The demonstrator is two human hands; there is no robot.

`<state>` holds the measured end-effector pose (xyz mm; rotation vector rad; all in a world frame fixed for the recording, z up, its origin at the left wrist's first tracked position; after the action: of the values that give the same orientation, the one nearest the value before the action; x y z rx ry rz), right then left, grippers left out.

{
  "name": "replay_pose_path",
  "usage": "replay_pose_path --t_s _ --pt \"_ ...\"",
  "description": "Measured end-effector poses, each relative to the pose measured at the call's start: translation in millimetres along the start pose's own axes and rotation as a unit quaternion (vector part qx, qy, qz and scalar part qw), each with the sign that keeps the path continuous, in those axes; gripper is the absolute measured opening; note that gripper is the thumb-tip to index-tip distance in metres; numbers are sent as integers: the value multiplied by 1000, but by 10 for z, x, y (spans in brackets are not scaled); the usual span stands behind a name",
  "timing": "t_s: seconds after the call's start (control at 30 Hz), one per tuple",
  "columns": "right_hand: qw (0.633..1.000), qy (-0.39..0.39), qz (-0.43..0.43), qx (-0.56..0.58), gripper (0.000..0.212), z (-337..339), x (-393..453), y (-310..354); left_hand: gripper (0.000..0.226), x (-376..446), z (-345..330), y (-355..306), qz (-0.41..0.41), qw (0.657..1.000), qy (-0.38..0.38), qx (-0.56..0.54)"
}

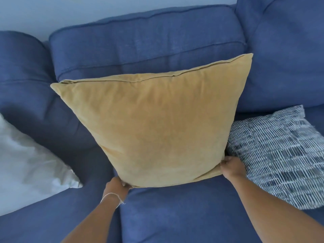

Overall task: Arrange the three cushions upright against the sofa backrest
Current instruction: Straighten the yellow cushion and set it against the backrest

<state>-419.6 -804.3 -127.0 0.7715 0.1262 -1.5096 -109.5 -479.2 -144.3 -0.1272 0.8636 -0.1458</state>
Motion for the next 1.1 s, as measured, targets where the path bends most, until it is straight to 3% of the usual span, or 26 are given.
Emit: replay_pose_path --t_s 0.07,0.13,0.2,0.27,0.3,0.37,0.43,0.53,0.6,0.7,0.8,0.9,0.97,1.03,1.1 --pt "999 8 -18 47 17 30 0 -38 24 -26 92 8 -6 999 14 29" --pt "980 -14 -14 200 20 130 -30 77 22 -40 258 -62 -29 999 28 11" --pt "930 -52 19 363 27 351 -68 324 19 -61 475 -183 -80 993 59 -57" --pt "886 -59 74 454 26 601 -93 610 25 -106 770 -279 -124 982 52 -130" --pt "880 -45 96 463 25 702 -133 784 26 -155 953 -345 -143 972 37 -181" --pt "901 -32 130 413 27 812 -219 1074 23 -221 1279 -506 -177 948 5 -265" --pt "919 -51 149 363 28 824 -241 1183 10 -302 1448 -703 -203 945 -24 -256" --pt "911 -86 114 386 27 822 -116 1144 25 -362 1491 -782 -169 954 -94 -228" --pt "909 -115 101 388 27 899 -72 1109 29 -329 1506 -699 -140 944 -123 -271" --pt "916 -129 114 363 30 976 -111 1137 26 -284 1507 -603 -118 938 -115 -304" --pt "904 -108 125 394 26 1070 -182 1259 16 -215 1533 -600 -126 939 -46 -315" --pt "880 -88 143 445 42 1308 -146 1504 13 -426 1822 -834 -199 889 -23 -411" --pt "877 -64 166 445 50 1456 -121 1756 13 -675 2124 -1028 -244 837 -52 -487" --pt "888 -64 197 412 45 1535 -131 1984 12 -805 2294 -1159 -254 773 -75 -576" --pt "890 -102 194 400 37 1576 -127 2095 26 -884 2403 -1231 -239 779 -157 -558"
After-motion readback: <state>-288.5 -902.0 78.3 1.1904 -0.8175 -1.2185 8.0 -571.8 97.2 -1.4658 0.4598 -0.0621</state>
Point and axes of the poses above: each hand's wrist, its own x-axis towards the middle knuckle, its own z-axis out of the back of the hand, y = z × x, the point moved 6 cm from there along x, towards the middle knuckle, and after that the axes turned 3 degrees about z, right-handed, at the moved point
